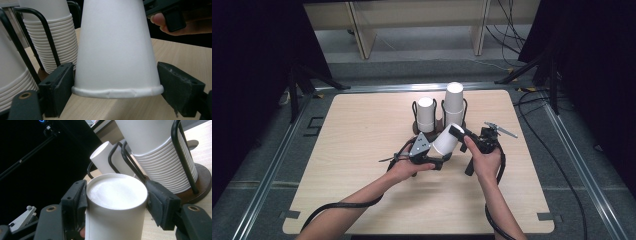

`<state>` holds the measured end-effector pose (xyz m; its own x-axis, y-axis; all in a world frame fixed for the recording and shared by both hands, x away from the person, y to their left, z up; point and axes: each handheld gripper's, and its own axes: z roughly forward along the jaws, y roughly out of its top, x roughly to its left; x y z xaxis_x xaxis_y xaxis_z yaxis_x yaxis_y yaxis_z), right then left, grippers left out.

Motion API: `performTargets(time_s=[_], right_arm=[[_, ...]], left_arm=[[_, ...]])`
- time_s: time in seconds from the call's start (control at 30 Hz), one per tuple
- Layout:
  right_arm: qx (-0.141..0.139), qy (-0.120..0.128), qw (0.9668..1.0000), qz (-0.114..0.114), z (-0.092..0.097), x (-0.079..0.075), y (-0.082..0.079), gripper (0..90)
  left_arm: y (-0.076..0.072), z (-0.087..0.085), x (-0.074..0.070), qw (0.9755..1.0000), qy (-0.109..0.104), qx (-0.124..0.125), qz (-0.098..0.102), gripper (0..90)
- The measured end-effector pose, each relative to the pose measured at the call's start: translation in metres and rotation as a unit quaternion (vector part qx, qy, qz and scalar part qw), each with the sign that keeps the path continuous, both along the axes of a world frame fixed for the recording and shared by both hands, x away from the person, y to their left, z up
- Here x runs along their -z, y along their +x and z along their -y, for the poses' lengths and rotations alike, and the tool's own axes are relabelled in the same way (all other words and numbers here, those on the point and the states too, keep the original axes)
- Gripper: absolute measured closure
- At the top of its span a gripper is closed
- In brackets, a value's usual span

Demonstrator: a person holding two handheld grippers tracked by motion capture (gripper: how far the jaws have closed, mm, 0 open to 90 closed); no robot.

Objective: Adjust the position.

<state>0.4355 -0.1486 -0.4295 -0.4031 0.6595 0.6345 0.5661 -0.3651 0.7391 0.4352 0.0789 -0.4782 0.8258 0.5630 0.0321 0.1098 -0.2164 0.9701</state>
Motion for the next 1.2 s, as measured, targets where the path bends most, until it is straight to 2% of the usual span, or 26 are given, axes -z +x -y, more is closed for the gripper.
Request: performTargets(time_s=[0.17,0.33,0.4,0.57,0.7,0.77,0.87,0.93,1.0,1.2], right_arm=[[0.004,-0.001,1.0,-0.005,0.0002,-0.0011,-0.0003,36.2],[-0.005,0.01,0.9999,0.002,0.0009,-0.0004,-0.0005,36.3],[0.001,0.002,1.0,-0.004,0.0003,-0.0011,-0.0006,36.3],[-0.001,0.003,1.0,-0.001,0.0001,-0.0006,-0.0002,36.4],[-0.005,-0.002,1.0,-0.003,-0.0015,0.0011,-0.0003,36.4],[-0.003,-0.004,1.0,-0.002,-0.002,0.0022,-0.0006,36.3],[-0.003,-0.004,1.0,-0.004,-0.002,0.0016,-0.0004,36.3],[-0.002,-0.003,1.0,-0.005,-0.0019,0.0016,-0.0005,36.4],[-0.003,-0.001,1.0,-0.003,-0.0021,0.0018,-0.0005,36.4],[-0.004,0.006,1.0,-0.006,-0.0015,0.0005,-0.0011,36.4]], left_arm=[[-0.0004,0.0001,-0.0006,1.0,-0.003,0.001,0.002,17.6],[0.0006,-0.0001,-0.0005,1.0,-0.006,0.004,-0.003,16.1],[0.0006,-0.0001,-0.0005,1.0,-0.007,0.004,-0.003,15.4],[0.0006,0.0005,-0.0009,0.9999,-0.011,0.005,-0.003,14.7],[0.0007,0.0011,-0.0043,0.9998,-0.02,0.005,-0.003,19.8],[0.0007,0.0,-0.0058,0.9999,-0.01,0.008,0.001,21.3],[0.0012,-0.0007,-0.0052,0.9999,-0.008,0.008,0.0,21.2],[0.0021,0.0,-0.0045,0.9999,-0.014,0.01,0.002,21.0],[0.0013,-0.0004,-0.0052,0.9999,-0.003,0.011,0.001,19.9],[0.0007,0.0014,-0.0042,0.9999,-0.001,0.013,0.002,17.1]])
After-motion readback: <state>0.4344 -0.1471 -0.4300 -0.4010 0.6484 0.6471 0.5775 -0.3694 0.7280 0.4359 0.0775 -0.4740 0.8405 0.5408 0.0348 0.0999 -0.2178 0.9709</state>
